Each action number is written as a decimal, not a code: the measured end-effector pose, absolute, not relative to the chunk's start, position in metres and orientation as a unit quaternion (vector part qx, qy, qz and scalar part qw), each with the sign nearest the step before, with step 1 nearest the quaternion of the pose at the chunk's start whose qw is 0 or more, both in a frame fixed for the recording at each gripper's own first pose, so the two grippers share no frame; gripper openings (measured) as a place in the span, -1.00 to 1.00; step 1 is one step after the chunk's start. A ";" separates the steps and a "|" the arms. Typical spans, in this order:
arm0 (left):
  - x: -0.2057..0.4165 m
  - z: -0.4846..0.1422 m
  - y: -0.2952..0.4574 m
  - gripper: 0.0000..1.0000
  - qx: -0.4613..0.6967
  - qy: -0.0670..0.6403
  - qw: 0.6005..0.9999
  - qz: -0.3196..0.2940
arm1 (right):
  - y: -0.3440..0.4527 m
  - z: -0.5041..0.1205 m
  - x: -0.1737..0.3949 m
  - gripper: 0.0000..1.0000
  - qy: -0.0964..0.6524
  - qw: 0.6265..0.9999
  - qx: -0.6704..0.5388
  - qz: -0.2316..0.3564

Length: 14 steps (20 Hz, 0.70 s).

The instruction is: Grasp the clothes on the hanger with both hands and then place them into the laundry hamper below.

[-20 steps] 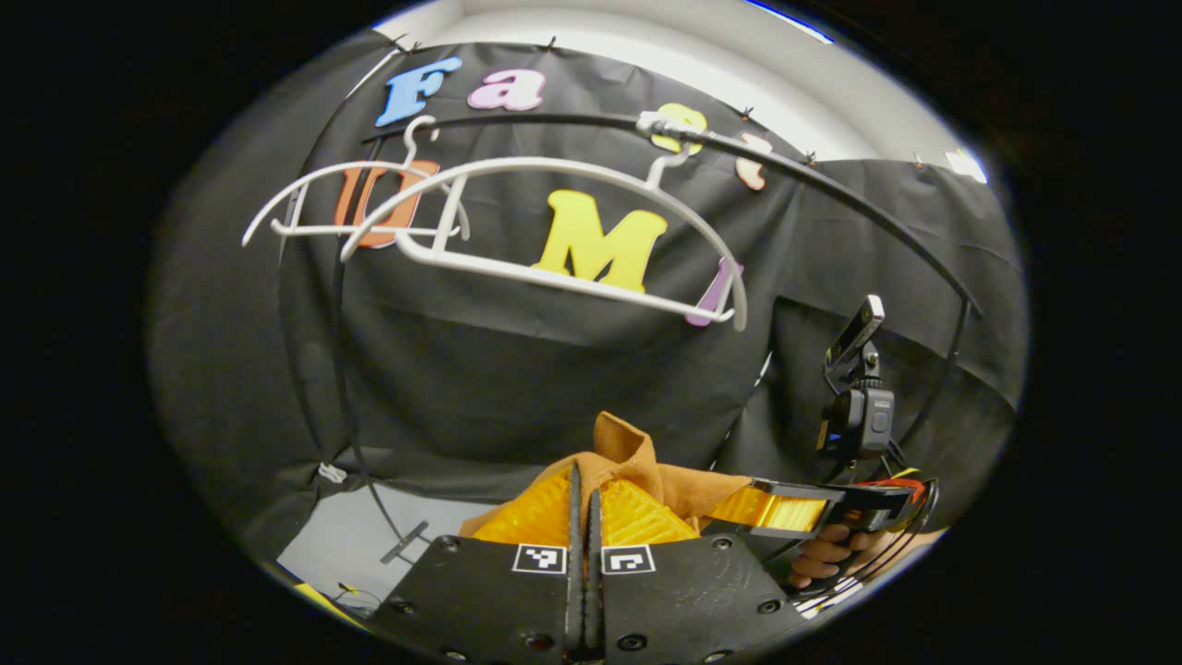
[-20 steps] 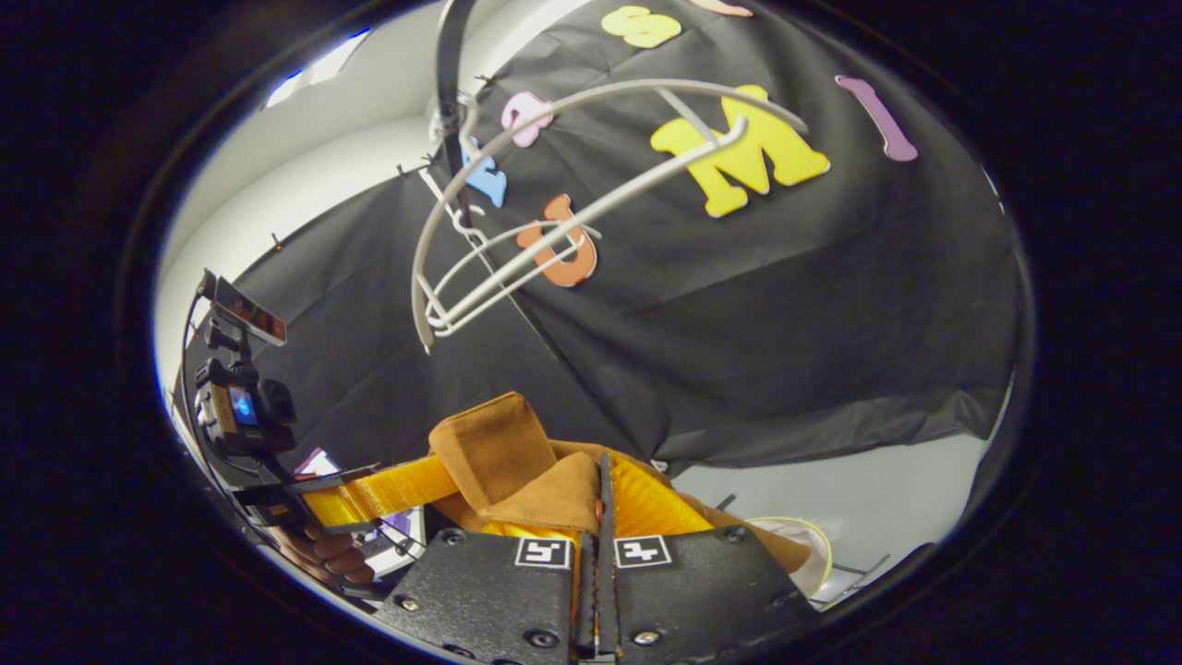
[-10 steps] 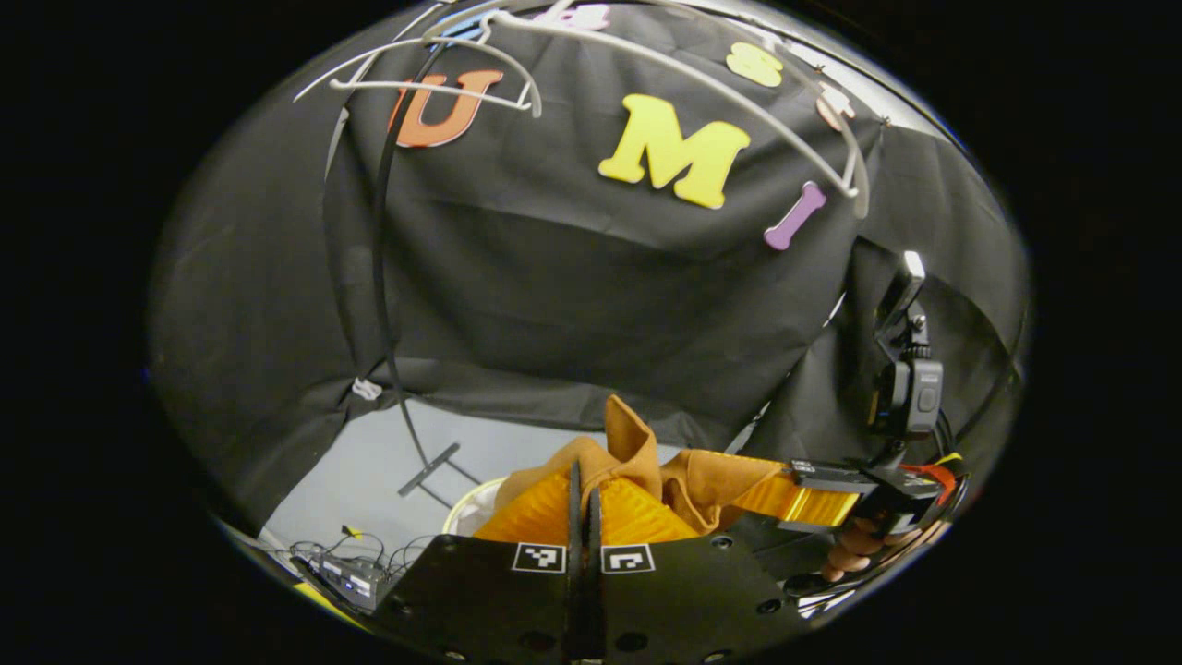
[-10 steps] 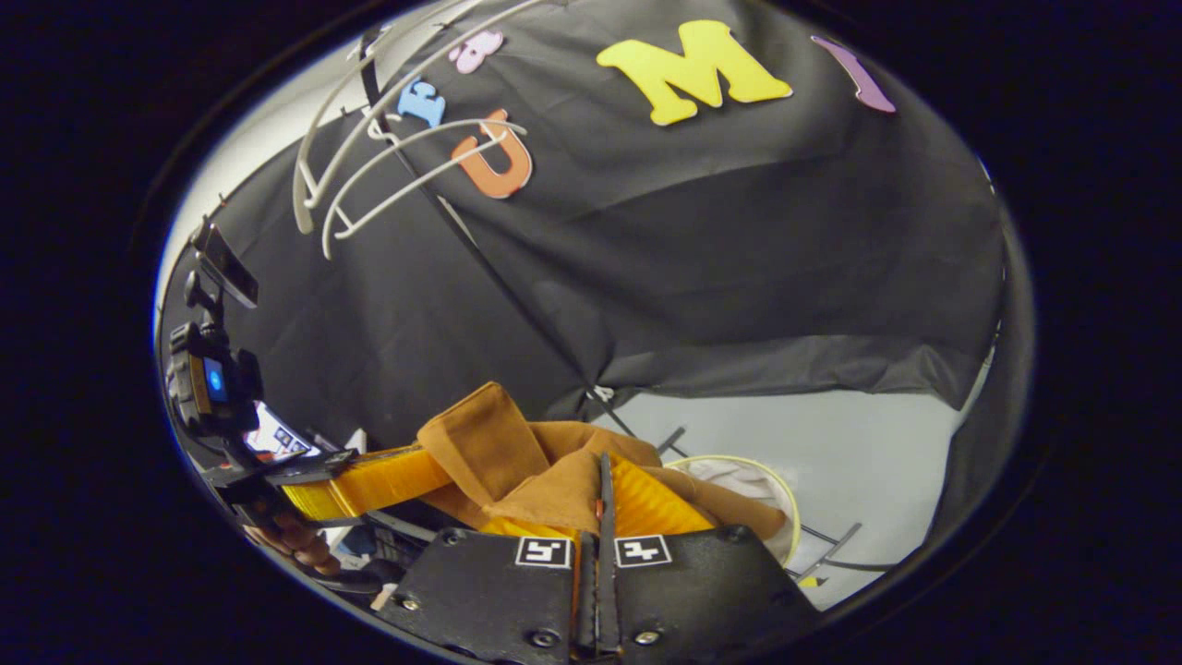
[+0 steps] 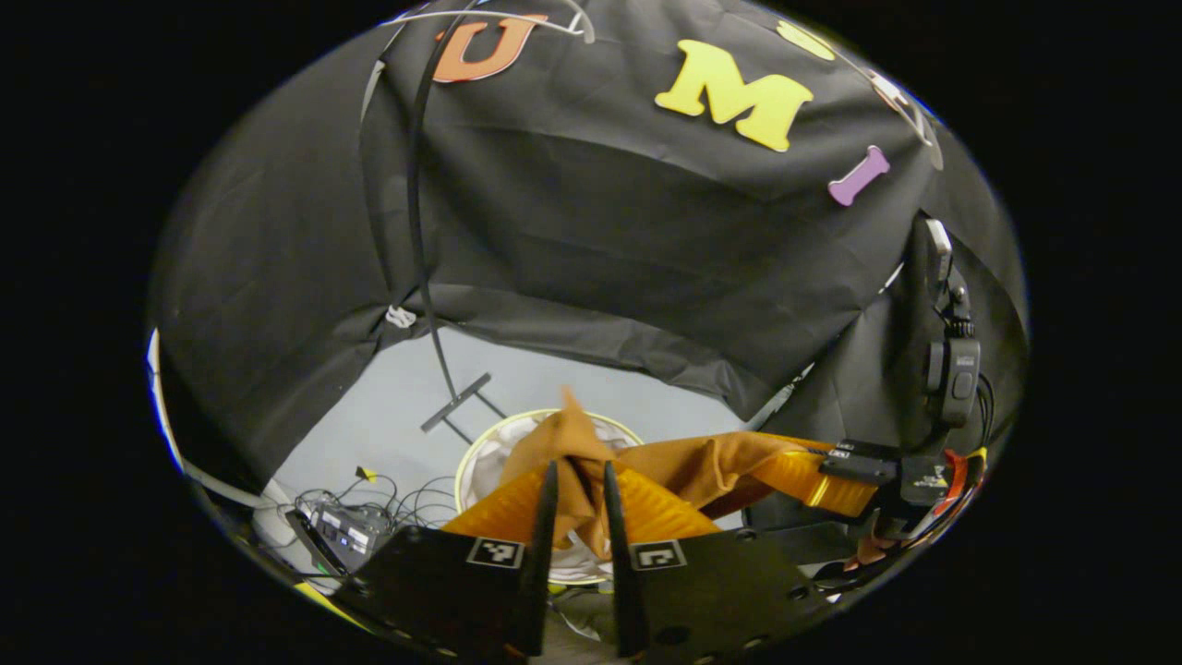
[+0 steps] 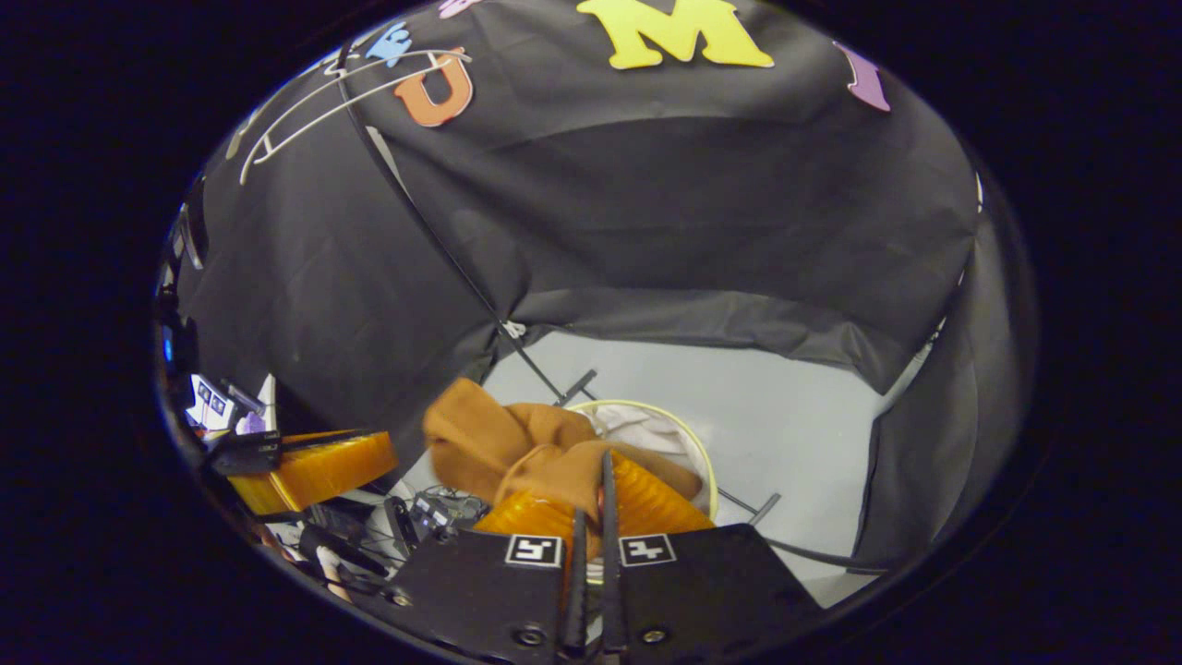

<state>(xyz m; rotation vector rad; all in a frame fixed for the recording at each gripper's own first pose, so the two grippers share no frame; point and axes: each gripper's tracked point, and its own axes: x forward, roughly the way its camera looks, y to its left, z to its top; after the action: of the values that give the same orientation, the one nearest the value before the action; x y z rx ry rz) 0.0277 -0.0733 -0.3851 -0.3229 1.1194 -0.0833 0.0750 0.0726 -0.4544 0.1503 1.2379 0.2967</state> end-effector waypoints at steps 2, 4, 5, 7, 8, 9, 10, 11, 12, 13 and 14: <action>0.017 -0.397 -0.071 0.24 -0.157 0.551 0.820 -0.024 | 0.068 -0.452 0.076 -0.48 0.575 0.803 0.081 0.135; 0.006 -0.406 -0.072 0.79 -0.163 0.566 0.808 -0.014 | 0.053 -0.451 0.077 -0.20 0.567 0.810 0.073 0.131; 0.002 -0.409 -0.074 0.87 -0.164 0.570 0.805 -0.010 | 0.045 -0.447 0.073 -0.07 0.563 0.814 0.066 0.128; -0.012 -0.405 -0.076 0.82 -0.161 0.576 0.801 -0.002 | 0.033 -0.442 0.073 0.38 0.554 0.821 0.058 0.122; -0.018 -0.403 -0.077 1.00 -0.158 0.576 0.802 0.002 | 0.029 -0.440 0.072 0.51 0.551 0.824 0.055 0.121; -0.021 -0.404 -0.077 0.89 -0.153 0.574 0.804 0.006 | 0.025 -0.439 0.069 0.58 0.548 0.826 0.050 0.119; -0.022 -0.401 -0.076 0.89 -0.147 0.571 0.808 0.009 | 0.021 -0.436 0.066 0.60 0.545 0.829 0.043 0.118; -0.022 -0.397 -0.077 1.00 -0.140 0.565 0.813 0.011 | 0.017 -0.433 0.063 0.60 0.539 0.833 0.035 0.116; -0.020 -0.388 -0.078 0.92 -0.132 0.559 0.819 0.011 | 0.015 -0.427 0.063 0.61 0.530 0.839 0.031 0.117; -0.015 -0.379 -0.077 0.92 -0.122 0.549 0.827 0.012 | 0.014 -0.420 0.064 0.61 0.521 0.845 0.028 0.118; -0.009 -0.368 -0.075 0.92 -0.112 0.538 0.835 0.011 | 0.015 -0.411 0.064 0.60 0.511 0.850 0.027 0.123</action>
<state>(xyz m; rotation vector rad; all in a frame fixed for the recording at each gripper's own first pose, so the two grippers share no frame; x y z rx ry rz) -0.0086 -0.0753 -0.3680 -0.2379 1.1390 0.0238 0.0637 0.0148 -0.4114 0.0567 1.0756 0.2597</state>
